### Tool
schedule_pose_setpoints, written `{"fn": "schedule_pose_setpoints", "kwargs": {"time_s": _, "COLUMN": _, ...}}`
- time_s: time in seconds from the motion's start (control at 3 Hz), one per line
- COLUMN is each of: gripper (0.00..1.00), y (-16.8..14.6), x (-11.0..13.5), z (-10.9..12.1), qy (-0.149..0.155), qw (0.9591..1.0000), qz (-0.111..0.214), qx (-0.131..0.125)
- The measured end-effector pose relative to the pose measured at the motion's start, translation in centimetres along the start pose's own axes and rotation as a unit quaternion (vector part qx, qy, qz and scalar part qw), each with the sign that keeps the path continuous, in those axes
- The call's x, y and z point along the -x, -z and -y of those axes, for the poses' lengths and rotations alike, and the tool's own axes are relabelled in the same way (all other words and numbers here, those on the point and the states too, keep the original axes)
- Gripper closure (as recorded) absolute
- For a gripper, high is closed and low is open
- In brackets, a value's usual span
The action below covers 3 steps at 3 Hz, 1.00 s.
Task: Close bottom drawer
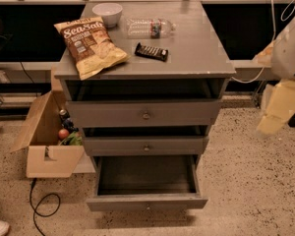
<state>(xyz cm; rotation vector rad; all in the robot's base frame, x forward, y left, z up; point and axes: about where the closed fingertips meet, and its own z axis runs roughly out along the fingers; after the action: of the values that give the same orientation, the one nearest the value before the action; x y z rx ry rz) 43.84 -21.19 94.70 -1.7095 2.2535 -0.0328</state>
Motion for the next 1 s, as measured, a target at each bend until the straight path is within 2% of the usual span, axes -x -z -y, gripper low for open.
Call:
{"fn": "schedule_pose_setpoints", "kwargs": {"time_s": 0.33, "gripper": 0.0, "y": -6.9, "x": 0.3, "z": -2.2, "qy": -0.024, "qw": 0.9984, "qz": 0.026, "qx": 0.043}}
{"fn": "schedule_pose_setpoints", "kwargs": {"time_s": 0.67, "gripper": 0.0, "y": -15.2, "x": 2.0, "z": -4.7, "qy": -0.045, "qw": 0.9929, "qz": 0.066, "qx": 0.088}}
{"fn": "schedule_pose_setpoints", "kwargs": {"time_s": 1.0, "gripper": 0.0, "y": -15.7, "x": 1.8, "z": -4.7, "qy": -0.045, "qw": 0.9928, "qz": 0.066, "qx": 0.089}}
